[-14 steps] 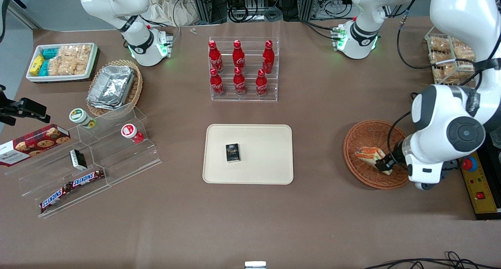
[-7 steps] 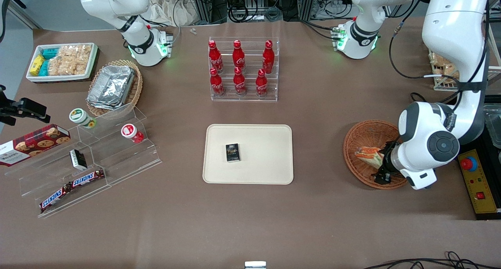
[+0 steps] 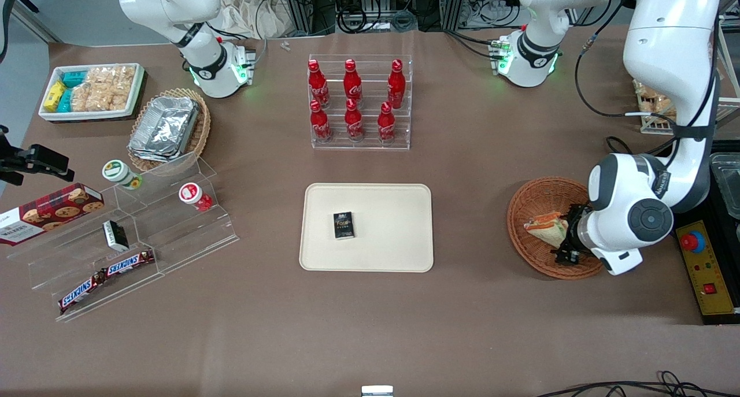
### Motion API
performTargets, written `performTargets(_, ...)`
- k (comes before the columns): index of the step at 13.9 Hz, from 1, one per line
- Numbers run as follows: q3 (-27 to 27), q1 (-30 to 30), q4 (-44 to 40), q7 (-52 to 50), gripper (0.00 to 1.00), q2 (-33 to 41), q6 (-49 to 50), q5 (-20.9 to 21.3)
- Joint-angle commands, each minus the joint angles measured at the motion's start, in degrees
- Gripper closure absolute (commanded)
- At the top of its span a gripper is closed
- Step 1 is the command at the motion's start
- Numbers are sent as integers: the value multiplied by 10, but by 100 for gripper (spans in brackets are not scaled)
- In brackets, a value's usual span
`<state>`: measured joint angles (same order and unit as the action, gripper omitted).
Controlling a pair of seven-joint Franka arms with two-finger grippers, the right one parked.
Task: Place sandwich from basket to tray
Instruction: 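Lower the left gripper and close it on the wrapped sandwich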
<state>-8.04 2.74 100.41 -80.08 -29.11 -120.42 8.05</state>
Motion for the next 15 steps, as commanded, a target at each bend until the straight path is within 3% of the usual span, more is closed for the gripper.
performTargets(1,-1,1,5,-18,0,17,-3,8)
performTargets(5,-2,0,-78,-8,0,10,105,10)
performTargets(15,-2,-4,-2,-16,0,-9,39,11)
